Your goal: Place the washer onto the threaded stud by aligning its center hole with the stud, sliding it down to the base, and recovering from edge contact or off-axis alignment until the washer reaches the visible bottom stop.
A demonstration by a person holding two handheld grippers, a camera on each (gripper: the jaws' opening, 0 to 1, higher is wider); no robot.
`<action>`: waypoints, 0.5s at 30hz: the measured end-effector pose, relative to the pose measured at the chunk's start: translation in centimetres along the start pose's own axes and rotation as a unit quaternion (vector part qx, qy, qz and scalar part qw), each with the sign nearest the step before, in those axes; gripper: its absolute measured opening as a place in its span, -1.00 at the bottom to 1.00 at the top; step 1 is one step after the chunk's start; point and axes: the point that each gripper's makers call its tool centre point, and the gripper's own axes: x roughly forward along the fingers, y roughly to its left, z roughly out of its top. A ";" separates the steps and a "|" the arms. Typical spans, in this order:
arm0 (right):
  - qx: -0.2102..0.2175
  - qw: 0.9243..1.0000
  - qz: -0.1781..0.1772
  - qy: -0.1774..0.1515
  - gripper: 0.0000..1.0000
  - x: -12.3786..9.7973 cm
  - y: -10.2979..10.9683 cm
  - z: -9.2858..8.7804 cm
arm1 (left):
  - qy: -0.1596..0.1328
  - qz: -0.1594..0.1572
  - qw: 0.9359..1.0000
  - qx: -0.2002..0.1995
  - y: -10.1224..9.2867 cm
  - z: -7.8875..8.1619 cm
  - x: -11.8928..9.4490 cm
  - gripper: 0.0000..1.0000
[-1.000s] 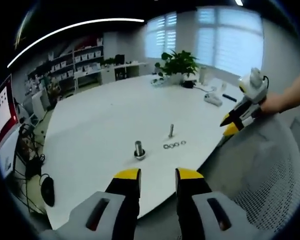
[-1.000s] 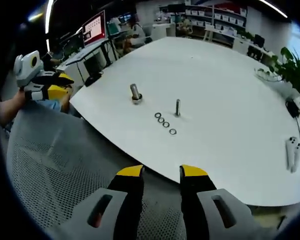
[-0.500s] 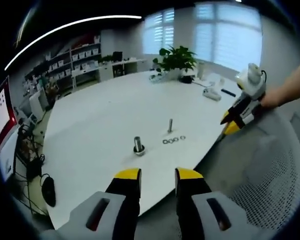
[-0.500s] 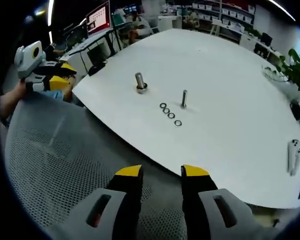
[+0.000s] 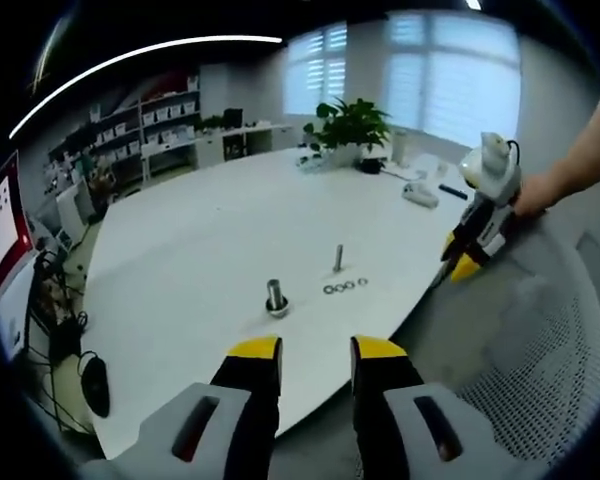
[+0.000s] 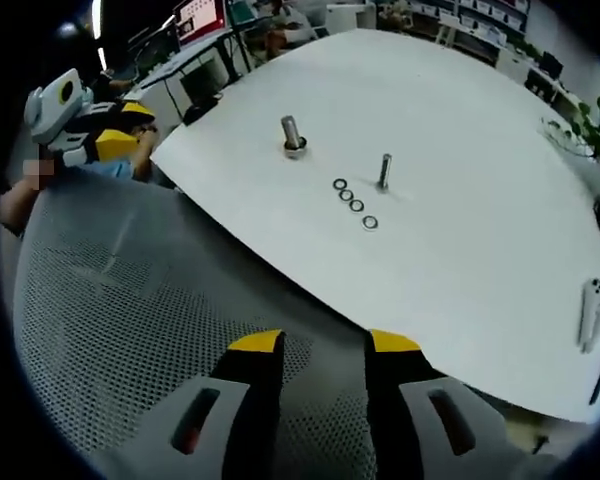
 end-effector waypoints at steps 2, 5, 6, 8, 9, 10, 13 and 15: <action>-0.009 1.000 -0.002 0.003 -0.35 0.2 -0.1 0.3 | -0.002 0.003 1.000 -0.002 0.2 0.1 0.0 -0.50; -0.035 0.999 -0.014 0.005 -0.34 1.0 -0.5 0.9 | 0.004 0.002 1.000 -0.003 0.2 -0.1 0.0 -0.50; -0.039 0.999 -0.016 0.008 -0.34 1.2 -0.6 0.9 | 0.006 0.000 1.000 -0.002 0.1 -0.2 0.1 -0.50; -0.048 0.998 -0.014 0.039 -0.34 1.6 -0.5 0.1 | 0.011 -0.001 1.000 -0.003 0.1 -0.4 0.2 -0.50; -0.054 0.997 -0.014 0.047 -0.35 1.8 -0.6 0.0 | 0.012 0.000 1.000 -0.004 0.1 -0.5 0.1 -0.50; -0.056 0.997 -0.017 0.041 -0.35 2.0 -0.7 0.3 | 0.012 0.001 1.000 -0.004 0.1 -0.5 0.1 -0.50; -0.063 0.998 -0.022 0.018 -0.35 2.2 -0.7 2.0 | 0.012 0.004 1.000 -0.003 0.2 -0.5 0.1 -0.50; -0.047 0.999 -0.026 0.001 -0.35 2.7 -0.9 3.1 | 0.015 0.004 1.000 -0.004 0.2 -0.6 0.2 -0.50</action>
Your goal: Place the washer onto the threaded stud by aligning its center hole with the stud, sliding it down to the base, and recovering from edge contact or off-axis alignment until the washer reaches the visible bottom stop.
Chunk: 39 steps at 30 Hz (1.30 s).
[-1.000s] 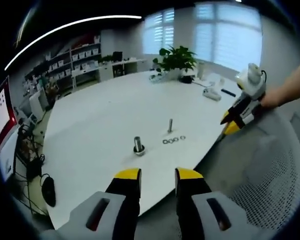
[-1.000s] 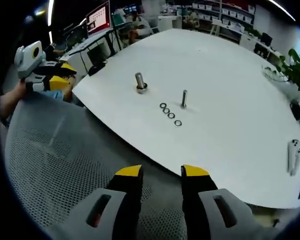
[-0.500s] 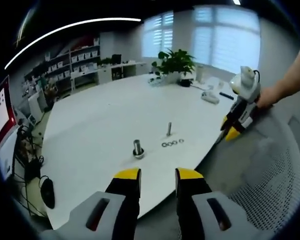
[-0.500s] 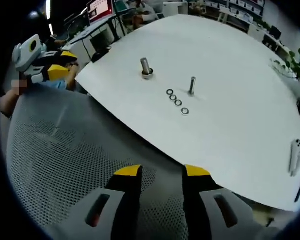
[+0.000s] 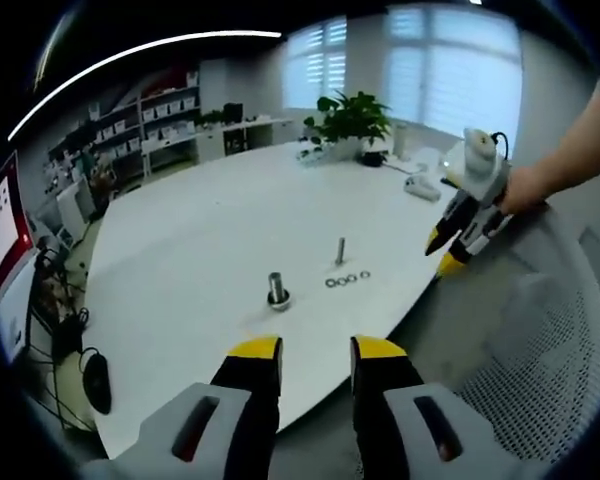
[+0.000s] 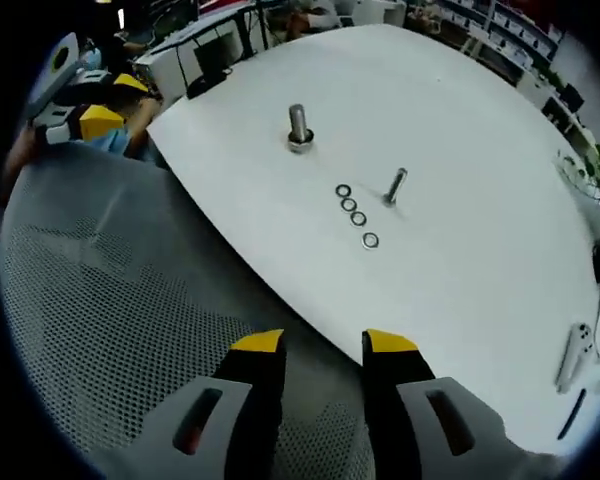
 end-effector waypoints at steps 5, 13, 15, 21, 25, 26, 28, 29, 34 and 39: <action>0.016 0.999 -0.021 -0.034 -0.34 1.3 -1.0 1.8 | 0.006 0.006 1.000 0.003 0.2 -0.2 0.1 -0.52; 0.070 0.993 -0.040 -0.082 -0.34 3.9 -2.9 3.2 | 0.015 0.017 1.000 0.006 0.6 -0.5 0.2 -0.55; 0.073 0.993 -0.039 -0.083 -0.34 4.4 -3.0 3.3 | 0.018 0.017 1.000 0.004 0.6 -0.6 0.2 -0.55; 0.059 0.993 -0.051 -0.090 -0.34 5.2 -3.7 3.7 | 0.030 0.012 0.999 0.005 0.4 -1.0 0.4 -0.57; 0.034 0.994 -0.066 -0.084 -0.34 6.0 -4.6 3.7 | 0.036 0.015 0.999 0.001 0.7 -1.2 0.6 -0.57; 0.038 0.993 -0.067 -0.088 -0.34 6.3 -4.7 3.9 | 0.039 0.014 0.999 -0.001 0.6 -1.3 0.6 -0.57; 0.053 0.992 -0.062 -0.094 -0.33 6.6 -4.7 4.1 | 0.044 0.014 0.999 0.008 0.4 -1.5 0.6 -0.59; 0.056 0.992 -0.061 -0.098 -0.32 6.7 -4.7 4.3 | 0.045 0.015 0.999 0.008 0.5 -1.5 0.6 -0.59; 0.034 0.993 -0.057 -0.094 -0.29 7.3 -4.2 4.6 | 0.048 0.017 0.999 0.006 0.6 -1.6 0.6 -0.60; 0.030 0.994 -0.051 -0.088 -0.30 7.7 -4.1 4.4 | 0.050 0.018 0.999 0.009 0.6 -1.7 0.6 -0.63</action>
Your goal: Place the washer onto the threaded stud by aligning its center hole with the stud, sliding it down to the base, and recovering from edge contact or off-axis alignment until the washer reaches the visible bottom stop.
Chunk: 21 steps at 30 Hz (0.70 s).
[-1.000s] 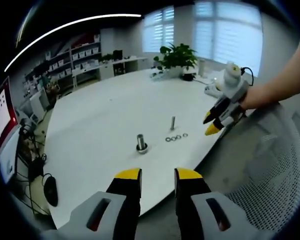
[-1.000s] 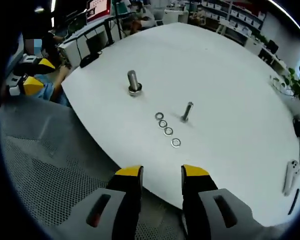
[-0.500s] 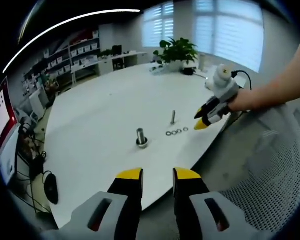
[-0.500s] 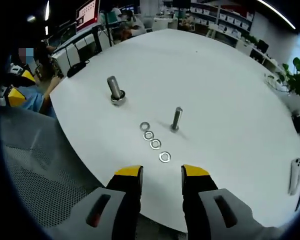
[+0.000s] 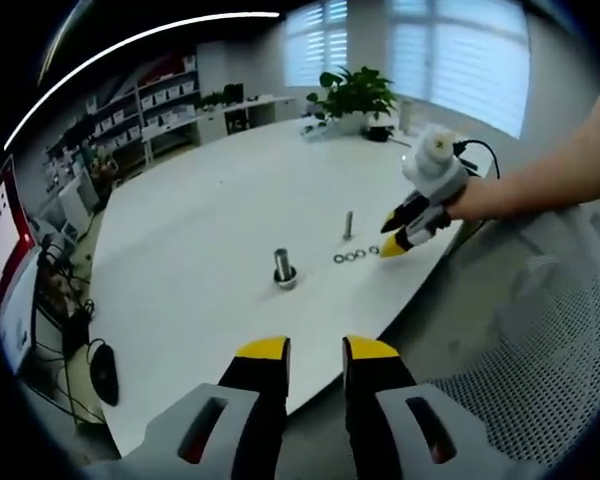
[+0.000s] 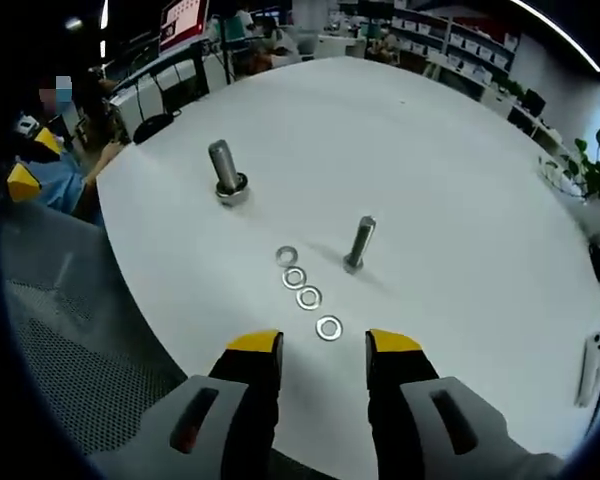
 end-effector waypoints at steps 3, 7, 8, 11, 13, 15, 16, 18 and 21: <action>-0.002 1.000 0.005 0.000 -0.34 0.3 0.1 0.0 | -0.001 0.002 1.000 0.002 0.0 0.1 0.0 -0.65; -0.003 1.000 0.011 0.012 -0.39 1.1 0.2 -0.9 | 0.004 0.003 1.000 0.000 0.1 -0.1 0.1 -0.65; -0.004 1.000 0.012 0.015 -0.41 1.2 0.3 -1.0 | 0.005 0.004 1.000 0.000 0.1 -0.2 0.1 -0.65; -0.011 1.000 0.012 0.022 -0.43 1.5 0.4 -1.4 | 0.005 0.007 1.000 0.002 0.1 -0.2 0.0 -0.65; -0.012 0.999 0.020 0.025 -0.44 1.7 0.7 -1.6 | 0.006 0.008 1.000 0.001 0.2 -0.2 0.0 -0.65; -0.009 1.000 0.024 0.016 -0.47 1.6 0.8 -1.3 | 0.010 0.006 1.000 0.001 0.2 -0.3 0.0 -0.65; -0.007 1.000 0.024 0.011 -0.47 1.7 0.8 -1.2 | 0.011 0.003 1.000 0.004 0.1 -0.4 0.1 -0.66; -0.004 1.000 0.023 0.000 -0.47 1.7 0.6 -1.1 | 0.014 -0.001 1.000 0.004 0.0 -0.5 0.2 -0.66; 0.003 1.000 0.020 -0.007 -0.47 1.8 0.4 -1.0 | 0.013 0.001 1.000 0.005 0.0 -0.4 0.1 -0.66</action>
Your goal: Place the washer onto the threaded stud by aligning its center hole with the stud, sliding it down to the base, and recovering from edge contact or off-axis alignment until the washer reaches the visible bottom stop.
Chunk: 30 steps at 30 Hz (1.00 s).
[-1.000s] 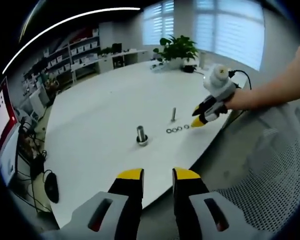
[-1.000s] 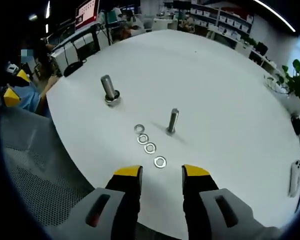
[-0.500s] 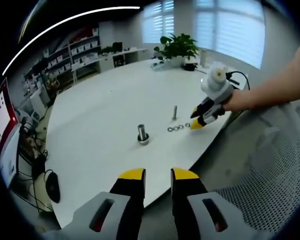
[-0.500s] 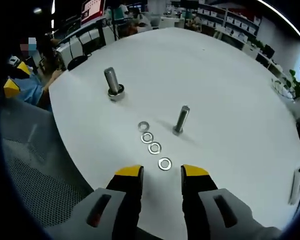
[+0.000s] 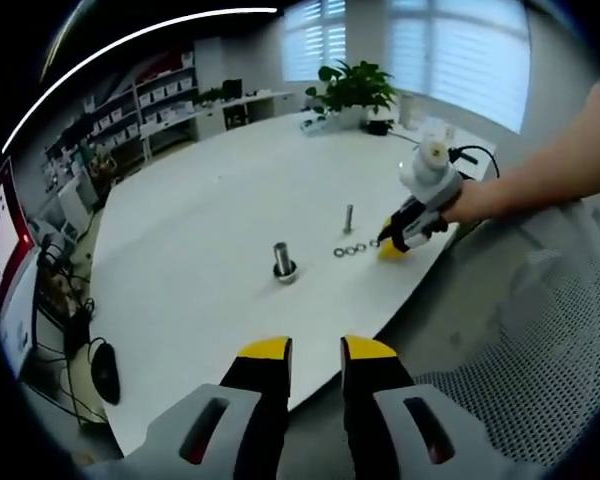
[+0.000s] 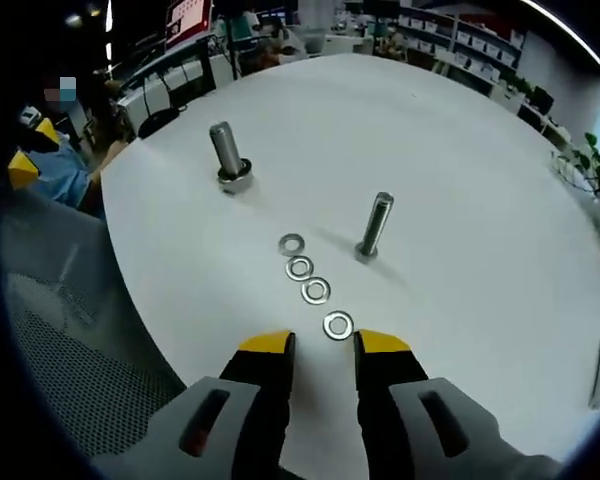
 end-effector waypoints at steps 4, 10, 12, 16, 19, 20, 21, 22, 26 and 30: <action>0.009 1.000 -0.006 -0.007 -0.47 0.2 -0.3 0.3 | -0.002 0.003 1.000 -0.002 0.2 0.0 0.0 -0.68; 0.019 1.000 -0.011 -0.005 -0.61 0.1 -0.7 0.3 | 0.001 0.002 1.000 -0.002 0.2 -0.1 0.0 -0.68; 0.018 1.000 -0.011 -0.008 -0.65 0.2 -0.8 0.3 | -0.001 0.002 1.000 -0.005 0.3 0.0 0.0 -0.68; -0.004 1.000 -0.004 0.009 -0.66 0.3 -0.6 0.4 | 0.000 0.001 1.000 -0.003 0.2 -0.1 0.0 -0.69; -0.014 1.000 0.005 0.024 -0.68 0.5 -0.7 0.6 | -0.001 0.002 1.000 -0.003 0.2 0.0 0.0 -0.69; -0.021 0.999 0.011 0.033 -0.68 0.5 -0.6 0.6 | 0.000 0.002 1.000 -0.003 0.2 0.0 0.0 -0.69; -0.035 0.998 0.020 0.050 -0.68 0.5 -0.6 0.5 | 0.001 0.002 1.000 -0.003 0.3 -0.1 0.0 -0.69; -0.044 0.997 0.024 0.061 -0.68 0.5 -0.6 0.5 | 0.001 0.002 1.000 -0.003 0.3 -0.1 0.0 -0.69; -0.093 0.986 0.040 0.130 -0.68 0.7 -0.5 0.6 | 0.003 0.002 1.000 -0.003 0.2 -0.1 0.0 -0.69; -0.124 0.976 0.043 0.175 -0.69 1.0 -0.5 0.8 | 0.006 0.002 1.000 -0.003 0.2 -0.3 0.0 -0.69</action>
